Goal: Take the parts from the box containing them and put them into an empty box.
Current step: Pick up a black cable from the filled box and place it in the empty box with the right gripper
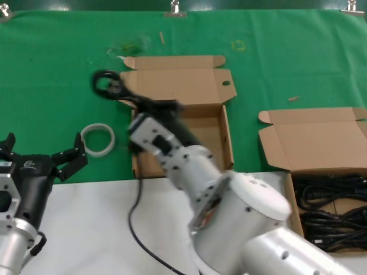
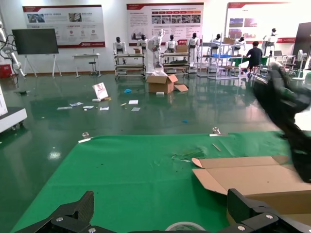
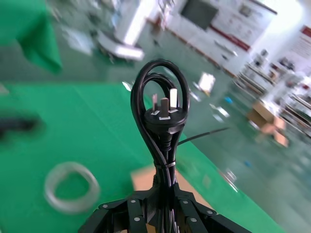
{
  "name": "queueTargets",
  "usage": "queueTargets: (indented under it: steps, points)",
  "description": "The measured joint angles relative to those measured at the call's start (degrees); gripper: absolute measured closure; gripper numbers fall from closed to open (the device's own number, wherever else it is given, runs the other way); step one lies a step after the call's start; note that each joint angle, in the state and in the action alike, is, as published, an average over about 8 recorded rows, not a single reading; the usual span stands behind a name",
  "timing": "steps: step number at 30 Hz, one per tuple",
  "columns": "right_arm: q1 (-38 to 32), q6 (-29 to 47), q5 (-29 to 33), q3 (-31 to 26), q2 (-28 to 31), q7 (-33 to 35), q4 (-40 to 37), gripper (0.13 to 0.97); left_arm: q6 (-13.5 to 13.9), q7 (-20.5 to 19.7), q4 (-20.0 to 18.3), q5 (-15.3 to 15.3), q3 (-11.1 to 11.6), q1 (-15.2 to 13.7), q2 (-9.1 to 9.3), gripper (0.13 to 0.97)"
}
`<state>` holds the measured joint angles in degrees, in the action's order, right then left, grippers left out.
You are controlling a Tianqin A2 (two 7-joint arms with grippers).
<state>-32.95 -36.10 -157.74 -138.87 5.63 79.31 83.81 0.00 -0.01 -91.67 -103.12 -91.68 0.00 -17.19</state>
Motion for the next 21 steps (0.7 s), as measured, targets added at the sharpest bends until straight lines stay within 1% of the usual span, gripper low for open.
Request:
queueTargets:
  steps: [5, 7, 9, 12, 21]
  points:
    - [-4.73, 0.77, 0.00, -9.42, 0.56, -10.59, -1.17, 0.920, 0.00, 0.00, 0.00, 0.00, 0.00, 0.00, 0.00, 0.132]
    - [-5.94, 0.62, 0.00, -11.93, 0.84, -13.49, -1.56, 0.920, 0.00, 0.00, 0.00, 0.00, 0.00, 0.00, 0.00, 0.132]
    - [-6.36, 0.21, 0.00, -13.15, 1.09, -15.17, -1.83, 0.920, 0.00, 0.00, 0.00, 0.00, 0.00, 0.00, 0.00, 0.132]
    - [-5.77, -0.76, 0.00, -13.11, 1.52, -15.89, -1.97, 0.920, 0.00, 0.00, 0.00, 0.00, 0.00, 0.00, 0.00, 0.132]
    - [-1.89, -4.03, 0.00, -8.94, 3.88, -13.47, -0.92, 0.920, 0.00, 0.00, 0.00, 0.00, 0.00, 0.00, 0.00, 0.132]
